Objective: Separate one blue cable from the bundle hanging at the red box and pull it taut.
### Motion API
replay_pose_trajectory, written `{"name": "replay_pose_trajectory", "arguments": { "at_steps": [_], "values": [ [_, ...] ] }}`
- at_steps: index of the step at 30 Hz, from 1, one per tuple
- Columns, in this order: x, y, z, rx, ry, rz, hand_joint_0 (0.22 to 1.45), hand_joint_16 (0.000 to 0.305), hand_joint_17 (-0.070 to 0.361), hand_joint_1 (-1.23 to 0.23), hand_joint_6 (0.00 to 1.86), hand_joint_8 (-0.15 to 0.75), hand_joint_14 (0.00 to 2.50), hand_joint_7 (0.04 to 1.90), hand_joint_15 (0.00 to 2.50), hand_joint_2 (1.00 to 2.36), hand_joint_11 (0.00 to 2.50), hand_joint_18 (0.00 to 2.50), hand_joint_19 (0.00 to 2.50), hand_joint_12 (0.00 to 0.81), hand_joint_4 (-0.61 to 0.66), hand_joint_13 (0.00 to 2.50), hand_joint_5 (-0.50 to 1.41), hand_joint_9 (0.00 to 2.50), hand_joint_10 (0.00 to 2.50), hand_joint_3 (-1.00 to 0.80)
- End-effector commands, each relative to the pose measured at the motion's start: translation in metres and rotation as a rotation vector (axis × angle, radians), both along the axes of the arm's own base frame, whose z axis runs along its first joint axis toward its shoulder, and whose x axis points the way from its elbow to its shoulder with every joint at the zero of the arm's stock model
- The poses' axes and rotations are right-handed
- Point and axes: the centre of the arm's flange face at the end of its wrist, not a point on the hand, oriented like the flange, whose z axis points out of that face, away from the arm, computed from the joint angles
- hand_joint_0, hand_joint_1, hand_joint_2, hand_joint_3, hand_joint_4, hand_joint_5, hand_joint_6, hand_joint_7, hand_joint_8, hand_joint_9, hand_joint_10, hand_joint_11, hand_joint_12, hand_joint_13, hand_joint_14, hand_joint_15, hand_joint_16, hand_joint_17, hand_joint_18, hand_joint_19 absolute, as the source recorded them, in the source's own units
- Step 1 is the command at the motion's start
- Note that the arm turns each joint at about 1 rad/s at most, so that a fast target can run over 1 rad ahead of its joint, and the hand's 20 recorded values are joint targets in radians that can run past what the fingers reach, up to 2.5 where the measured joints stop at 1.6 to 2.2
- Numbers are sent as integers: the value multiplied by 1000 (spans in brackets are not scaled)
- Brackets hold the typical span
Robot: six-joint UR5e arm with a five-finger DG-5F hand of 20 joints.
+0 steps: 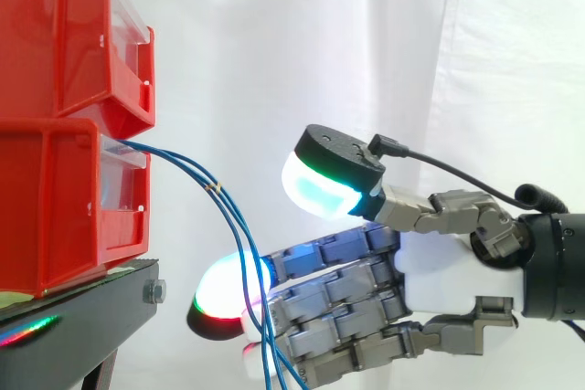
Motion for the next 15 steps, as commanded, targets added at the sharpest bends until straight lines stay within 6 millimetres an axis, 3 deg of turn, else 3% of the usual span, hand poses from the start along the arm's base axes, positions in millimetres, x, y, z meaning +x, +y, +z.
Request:
{"name": "replay_pose_trajectory", "arguments": {
  "at_steps": [1,15],
  "values": [
    [16,8,-13,-2,-24,17,523,44,99,-674,503,265,14,875,396,1000,526,520,386,342,206,741,-174,761,13,-500],
    [14,24,-25,26,34,123,578,37,82,-672,502,267,19,880,495,1000,588,697,414,332,219,981,-165,922,15,-500]
  ]
}}
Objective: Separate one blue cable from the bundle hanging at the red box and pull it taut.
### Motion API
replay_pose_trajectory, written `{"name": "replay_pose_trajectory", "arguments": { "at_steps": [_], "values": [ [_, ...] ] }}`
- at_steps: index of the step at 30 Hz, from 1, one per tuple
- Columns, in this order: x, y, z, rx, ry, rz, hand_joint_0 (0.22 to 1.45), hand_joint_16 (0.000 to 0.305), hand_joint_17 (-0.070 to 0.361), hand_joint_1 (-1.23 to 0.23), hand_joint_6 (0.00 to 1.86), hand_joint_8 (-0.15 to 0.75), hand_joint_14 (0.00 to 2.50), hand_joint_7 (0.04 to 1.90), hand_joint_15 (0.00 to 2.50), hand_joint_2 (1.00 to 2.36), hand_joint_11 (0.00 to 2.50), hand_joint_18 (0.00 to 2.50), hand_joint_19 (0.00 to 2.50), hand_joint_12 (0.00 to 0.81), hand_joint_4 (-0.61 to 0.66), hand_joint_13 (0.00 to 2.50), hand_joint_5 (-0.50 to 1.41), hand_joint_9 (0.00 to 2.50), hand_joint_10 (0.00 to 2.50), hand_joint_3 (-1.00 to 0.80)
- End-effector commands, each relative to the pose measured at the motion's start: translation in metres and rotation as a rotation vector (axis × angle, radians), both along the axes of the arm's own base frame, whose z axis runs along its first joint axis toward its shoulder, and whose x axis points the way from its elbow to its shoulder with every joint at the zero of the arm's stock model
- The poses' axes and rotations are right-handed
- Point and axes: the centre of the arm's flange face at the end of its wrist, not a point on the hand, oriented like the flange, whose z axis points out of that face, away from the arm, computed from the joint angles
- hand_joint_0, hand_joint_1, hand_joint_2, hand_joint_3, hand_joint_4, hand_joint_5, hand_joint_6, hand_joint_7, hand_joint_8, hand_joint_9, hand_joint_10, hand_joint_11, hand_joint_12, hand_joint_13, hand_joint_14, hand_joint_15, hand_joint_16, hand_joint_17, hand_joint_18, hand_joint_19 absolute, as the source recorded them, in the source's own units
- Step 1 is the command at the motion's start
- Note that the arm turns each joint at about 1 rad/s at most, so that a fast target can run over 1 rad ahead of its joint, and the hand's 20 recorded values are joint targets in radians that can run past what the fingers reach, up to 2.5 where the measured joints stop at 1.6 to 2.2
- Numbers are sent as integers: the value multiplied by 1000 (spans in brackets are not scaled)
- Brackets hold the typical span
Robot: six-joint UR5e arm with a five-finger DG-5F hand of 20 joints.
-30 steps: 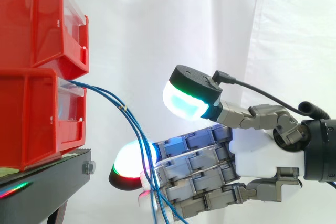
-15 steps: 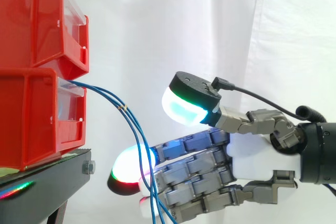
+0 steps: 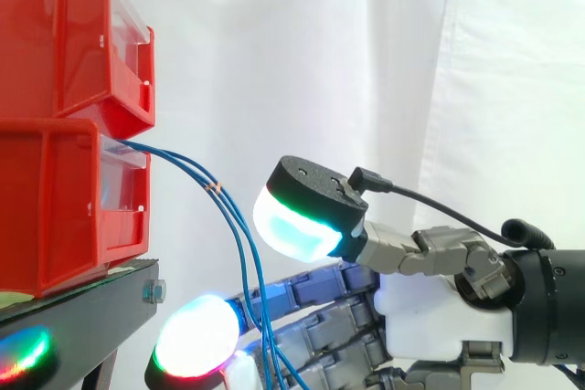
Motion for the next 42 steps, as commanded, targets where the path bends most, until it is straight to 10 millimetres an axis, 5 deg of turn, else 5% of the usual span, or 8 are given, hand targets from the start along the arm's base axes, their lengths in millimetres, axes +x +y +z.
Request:
{"name": "replay_pose_trajectory", "arguments": {
  "at_steps": [1,13,23,30,35,42],
  "values": [
    [-1,4,-2,-4,18,42,579,36,82,-670,502,268,20,882,506,1000,600,706,415,331,225,989,-164,930,17,-500],
    [-2,5,17,-9,0,126,609,32,73,-664,503,274,22,901,643,1001,721,827,505,329,238,1167,-157,1049,19,-497],
    [-11,-21,51,-5,-6,87,611,33,74,-645,503,267,24,932,690,1000,740,831,506,329,232,1198,-153,1080,20,-494],
    [-18,-41,51,4,26,63,614,33,74,-635,503,269,26,980,737,1001,781,839,507,333,225,1235,-146,1104,21,-484],
    [-19,-46,54,19,25,57,622,33,75,-635,503,273,27,1016,764,1002,806,849,515,334,222,1256,-141,1128,20,-472],
    [-23,-43,82,8,2,60,637,33,75,-635,502,274,25,1099,789,1006,830,854,515,333,202,1275,-132,1147,18,-432]
  ]
}}
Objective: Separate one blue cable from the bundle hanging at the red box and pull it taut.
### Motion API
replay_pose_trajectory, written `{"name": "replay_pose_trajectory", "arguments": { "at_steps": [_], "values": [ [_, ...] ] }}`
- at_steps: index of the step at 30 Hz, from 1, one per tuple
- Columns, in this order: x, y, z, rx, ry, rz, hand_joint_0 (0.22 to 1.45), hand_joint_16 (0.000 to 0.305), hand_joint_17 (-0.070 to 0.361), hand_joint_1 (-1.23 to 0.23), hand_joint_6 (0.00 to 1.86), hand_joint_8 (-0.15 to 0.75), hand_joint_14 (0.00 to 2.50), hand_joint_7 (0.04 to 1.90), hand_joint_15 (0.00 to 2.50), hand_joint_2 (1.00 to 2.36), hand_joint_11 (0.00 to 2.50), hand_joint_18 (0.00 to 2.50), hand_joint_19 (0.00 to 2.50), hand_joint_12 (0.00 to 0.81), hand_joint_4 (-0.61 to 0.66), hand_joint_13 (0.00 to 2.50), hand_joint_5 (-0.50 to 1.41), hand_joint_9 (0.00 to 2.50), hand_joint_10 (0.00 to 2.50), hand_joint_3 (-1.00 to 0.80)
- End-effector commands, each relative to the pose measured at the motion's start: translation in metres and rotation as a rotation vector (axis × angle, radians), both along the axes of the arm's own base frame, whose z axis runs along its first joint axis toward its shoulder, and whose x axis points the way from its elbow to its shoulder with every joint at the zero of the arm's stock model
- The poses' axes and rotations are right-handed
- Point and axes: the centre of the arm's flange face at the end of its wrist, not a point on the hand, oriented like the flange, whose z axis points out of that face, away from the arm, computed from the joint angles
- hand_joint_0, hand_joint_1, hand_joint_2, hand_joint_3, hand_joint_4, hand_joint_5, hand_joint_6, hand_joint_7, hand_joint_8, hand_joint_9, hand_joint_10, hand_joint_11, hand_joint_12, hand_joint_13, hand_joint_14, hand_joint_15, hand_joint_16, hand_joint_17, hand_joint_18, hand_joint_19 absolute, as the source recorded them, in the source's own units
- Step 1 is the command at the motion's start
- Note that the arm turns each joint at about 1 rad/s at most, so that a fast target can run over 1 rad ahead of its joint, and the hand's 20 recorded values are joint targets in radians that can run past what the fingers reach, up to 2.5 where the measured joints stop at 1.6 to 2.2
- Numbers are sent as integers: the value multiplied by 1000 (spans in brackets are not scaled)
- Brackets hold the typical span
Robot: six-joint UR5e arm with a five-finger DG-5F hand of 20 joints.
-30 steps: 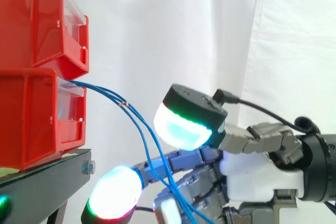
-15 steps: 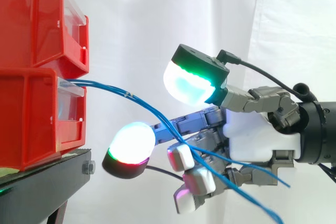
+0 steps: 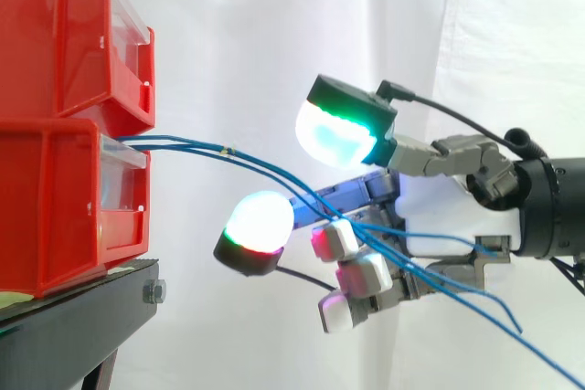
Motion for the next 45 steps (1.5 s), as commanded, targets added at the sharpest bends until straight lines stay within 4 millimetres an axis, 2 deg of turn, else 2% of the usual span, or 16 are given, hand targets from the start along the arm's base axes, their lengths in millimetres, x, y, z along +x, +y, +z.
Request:
{"name": "replay_pose_trajectory", "arguments": {
  "at_steps": [1,5,13,23,25,30,33,36,40,42,45],
  "values": [
    [-3,2,13,-6,-7,3,640,33,75,-638,503,276,27,1110,787,1006,847,854,523,336,198,1275,-131,1146,19,-428],
    [-1,6,20,-10,-3,-1,652,34,76,-664,502,275,27,1170,812,1008,868,867,523,334,167,1289,-124,1172,21,-409],
    [0,12,21,-7,-5,-23,671,34,77,-712,508,277,28,1294,828,1013,911,882,520,333,126,1306,-116,1181,22,-324],
    [2,22,22,29,-16,-20,695,34,77,-711,608,275,28,1179,867,1020,962,892,538,333,112,1339,-135,1210,20,-170],
    [2,22,22,33,-17,-20,694,35,78,-705,611,278,29,1186,872,1020,964,895,537,336,113,1341,-136,1209,19,-184],
    [2,23,22,33,-14,-18,626,36,81,-697,630,279,28,1175,870,1010,973,896,551,341,122,1338,-143,1192,22,-358],
    [2,23,22,33,-14,-18,617,37,83,-682,665,283,25,1134,870,1008,971,897,552,342,123,1336,-151,1192,20,-384],
    [2,23,22,33,-14,-18,625,37,84,-655,737,282,27,1049,865,1013,976,899,547,349,119,1332,-166,1183,20,-327],
    [2,23,22,33,-15,-18,628,39,88,-654,794,301,27,1052,858,1019,1002,907,540,360,110,1320,-184,1147,20,-173],
    [2,24,22,33,-17,-17,652,39,88,-733,835,297,27,994,859,1021,1040,904,533,367,131,1305,-202,1110,19,-113],
    [2,22,22,33,-17,-21,669,39,87,-773,848,294,27,956,864,1023,1071,899,531,365,136,1293,-210,1097,19,-134]
  ]
}}
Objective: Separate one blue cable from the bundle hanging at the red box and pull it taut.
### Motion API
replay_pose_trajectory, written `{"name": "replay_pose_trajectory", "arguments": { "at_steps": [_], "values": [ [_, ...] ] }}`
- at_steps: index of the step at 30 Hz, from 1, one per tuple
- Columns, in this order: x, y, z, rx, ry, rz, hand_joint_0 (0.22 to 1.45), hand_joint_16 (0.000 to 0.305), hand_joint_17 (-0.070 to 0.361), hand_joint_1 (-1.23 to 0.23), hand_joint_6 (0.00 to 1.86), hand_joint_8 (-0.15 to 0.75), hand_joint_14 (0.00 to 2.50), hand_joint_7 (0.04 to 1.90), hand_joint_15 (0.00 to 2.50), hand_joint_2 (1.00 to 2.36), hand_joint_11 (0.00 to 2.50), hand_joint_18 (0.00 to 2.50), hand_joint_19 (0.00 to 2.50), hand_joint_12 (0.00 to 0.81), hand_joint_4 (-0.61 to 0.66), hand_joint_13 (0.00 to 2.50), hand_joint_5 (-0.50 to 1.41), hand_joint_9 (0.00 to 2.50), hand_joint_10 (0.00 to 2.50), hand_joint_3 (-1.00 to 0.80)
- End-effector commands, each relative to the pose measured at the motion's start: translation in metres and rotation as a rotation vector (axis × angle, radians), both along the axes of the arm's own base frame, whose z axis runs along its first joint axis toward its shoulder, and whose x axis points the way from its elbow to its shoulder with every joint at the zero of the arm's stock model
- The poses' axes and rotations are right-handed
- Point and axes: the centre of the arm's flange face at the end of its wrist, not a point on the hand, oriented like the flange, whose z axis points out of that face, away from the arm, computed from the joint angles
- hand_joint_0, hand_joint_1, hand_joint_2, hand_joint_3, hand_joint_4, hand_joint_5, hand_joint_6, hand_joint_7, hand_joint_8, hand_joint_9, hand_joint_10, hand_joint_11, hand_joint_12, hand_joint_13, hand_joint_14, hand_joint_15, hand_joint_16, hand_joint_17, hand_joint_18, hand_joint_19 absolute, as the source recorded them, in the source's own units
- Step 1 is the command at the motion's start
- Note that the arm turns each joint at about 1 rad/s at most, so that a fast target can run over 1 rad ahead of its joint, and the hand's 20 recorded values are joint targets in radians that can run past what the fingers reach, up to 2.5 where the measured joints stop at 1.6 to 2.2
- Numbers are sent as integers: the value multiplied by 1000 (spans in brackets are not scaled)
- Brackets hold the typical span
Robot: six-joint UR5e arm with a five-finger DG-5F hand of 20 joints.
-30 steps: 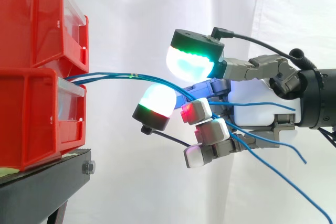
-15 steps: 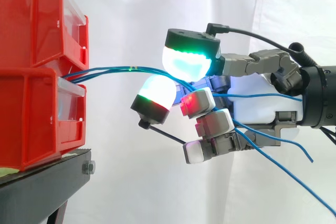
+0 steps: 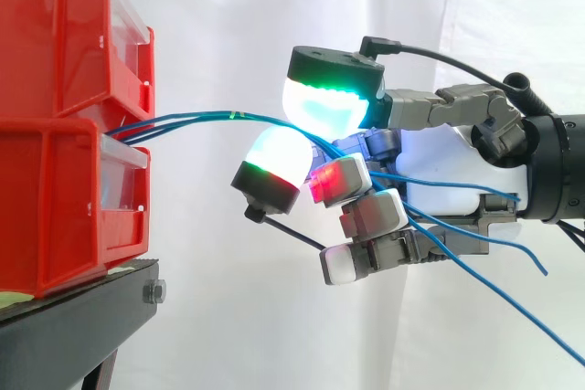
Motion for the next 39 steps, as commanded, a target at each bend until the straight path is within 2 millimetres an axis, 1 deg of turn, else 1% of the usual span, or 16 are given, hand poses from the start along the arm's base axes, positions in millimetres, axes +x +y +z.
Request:
{"name": "replay_pose_trajectory", "arguments": {
  "at_steps": [1,2,7,13,14,17,20,22,23,26,28,29,31,32,35,39],
  "values": [
    [0,1,0,0,-1,-1,678,39,88,-799,852,293,27,960,855,1021,1078,900,526,367,142,1293,-213,1094,19,-156],
    [0,1,0,0,-1,-1,701,39,88,-833,863,292,27,956,850,1015,1121,903,517,364,146,1280,-218,1081,17,-274],
    [0,1,0,0,0,-1,730,39,88,-832,877,291,27,939,850,1002,1123,906,515,362,151,1274,-218,1081,18,-483],
    [0,3,0,10,1,2,605,39,87,-790,876,303,28,955,861,1000,1133,913,549,364,158,1282,-202,1126,19,-500],
    [0,3,0,12,1,2,577,40,89,-753,869,305,28,956,860,1000,1131,918,553,374,154,1289,-198,1137,18,-500],
    [0,4,0,15,0,4,576,41,92,-662,849,301,28,974,868,1000,1127,931,579,370,150,1293,-188,1153,19,-500],
    [0,4,0,18,1,4,634,41,93,-630,841,298,28,996,868,1000,1116,929,598,366,130,1287,-185,1161,20,-500],
    [0,4,0,22,1,4,643,42,95,-674,850,301,27,1025,877,1009,1124,933,605,364,100,1285,-184,1153,20,-389],
    [0,4,0,26,1,4,632,43,97,-717,856,304,28,1043,863,1016,1129,937,606,368,66,1275,-185,1144,21,-279],
    [0,5,-1,38,1,4,633,44,98,-773,869,302,27,1051,865,1018,1131,937,600,367,29,1258,-189,1119,20,-212],
    [0,5,0,45,-2,4,663,44,99,-847,879,294,28,1059,846,1020,1142,939,600,368,10,1239,-202,1096,20,-192],
    [0,5,-1,48,1,6,686,44,100,-878,881,289,28,1075,852,1020,1136,940,590,362,21,1234,-206,1087,19,-188],
    [0,6,-1,60,1,7,723,44,100,-901,885,288,28,1048,844,1019,1132,940,579,364,26,1231,-209,1084,19,-238],
    [0,6,-1,64,2,7,747,44,99,-904,884,285,28,1030,843,1016,1124,943,571,360,34,1228,-208,1087,19,-317],
    [-1,9,-2,94,10,10,800,44,98,-912,885,288,28,1063,847,1001,1132,947,574,362,30,1233,-202,1096,20,-492],
    [-2,10,-4,113,15,11,812,43,97,-930,886,293,30,1066,843,1000,1153,970,556,358,56,1244,-191,1133,20,-500]
  ]
}}
